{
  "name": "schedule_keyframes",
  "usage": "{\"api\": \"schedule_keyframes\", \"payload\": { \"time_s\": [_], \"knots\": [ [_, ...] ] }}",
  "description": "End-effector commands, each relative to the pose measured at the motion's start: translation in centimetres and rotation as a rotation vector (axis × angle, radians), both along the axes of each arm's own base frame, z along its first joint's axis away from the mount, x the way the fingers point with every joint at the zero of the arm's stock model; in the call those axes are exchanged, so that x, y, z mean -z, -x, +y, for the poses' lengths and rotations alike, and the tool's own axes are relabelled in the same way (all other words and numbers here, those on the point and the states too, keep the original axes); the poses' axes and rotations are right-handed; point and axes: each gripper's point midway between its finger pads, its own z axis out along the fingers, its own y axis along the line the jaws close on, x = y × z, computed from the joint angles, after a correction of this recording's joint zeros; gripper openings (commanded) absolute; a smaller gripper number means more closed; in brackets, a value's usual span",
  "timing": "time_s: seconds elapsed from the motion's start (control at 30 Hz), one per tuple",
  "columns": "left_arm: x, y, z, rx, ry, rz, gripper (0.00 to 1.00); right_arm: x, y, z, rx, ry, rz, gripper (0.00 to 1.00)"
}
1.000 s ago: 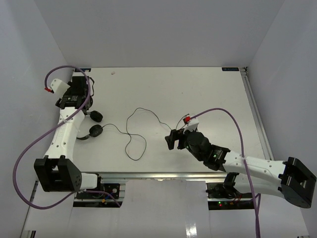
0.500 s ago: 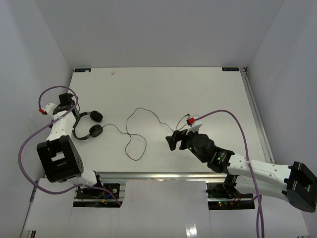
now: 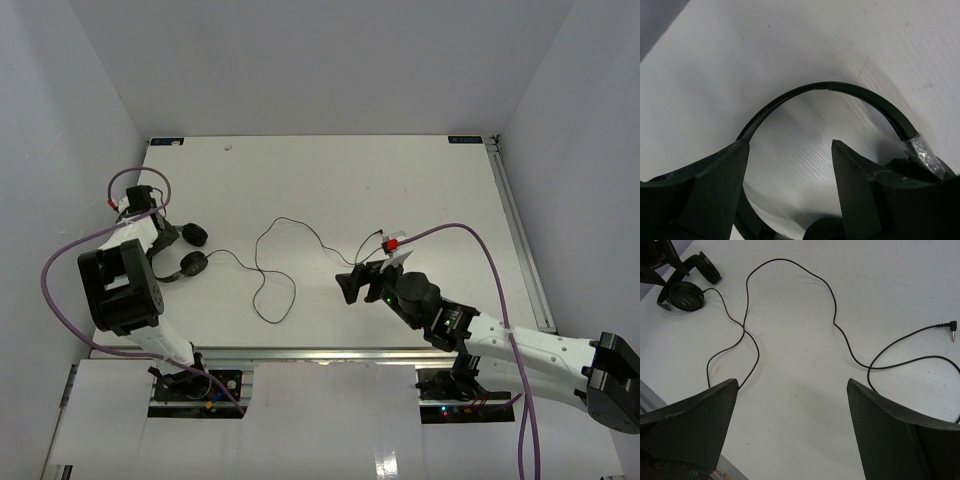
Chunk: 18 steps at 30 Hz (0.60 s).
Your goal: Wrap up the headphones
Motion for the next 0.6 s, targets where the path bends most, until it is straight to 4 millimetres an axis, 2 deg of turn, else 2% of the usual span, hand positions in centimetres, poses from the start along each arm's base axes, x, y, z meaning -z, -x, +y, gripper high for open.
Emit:
{"api": "schedule_keyframes", "payload": {
  "time_s": [0.0, 0.1, 0.37, 0.47, 0.57],
  "knots": [
    [0.5, -1.2, 0.3, 0.032, 0.002, 0.001, 0.78, -1.6, -0.1, -0.1, 0.001, -0.054, -0.050, 0.96],
    [0.8, -0.9, 0.9, 0.026, -0.026, 0.034, 0.78, -1.8, 0.1, 0.0, -0.009, -0.062, -0.053, 0.96],
    [-3.4, -2.1, 1.2, 0.043, -0.070, -0.073, 0.76, -1.8, 0.1, 0.0, -0.009, -0.058, -0.053, 0.97],
    [-4.6, -1.9, 2.2, 0.028, -0.122, -0.062, 0.77, -1.8, 0.0, -0.1, -0.004, -0.055, -0.054, 0.97],
    [-5.0, -1.0, 2.6, -0.001, -0.154, -0.050, 0.77, -1.8, 0.0, -0.1, -0.004, -0.056, -0.054, 0.97]
  ]
}}
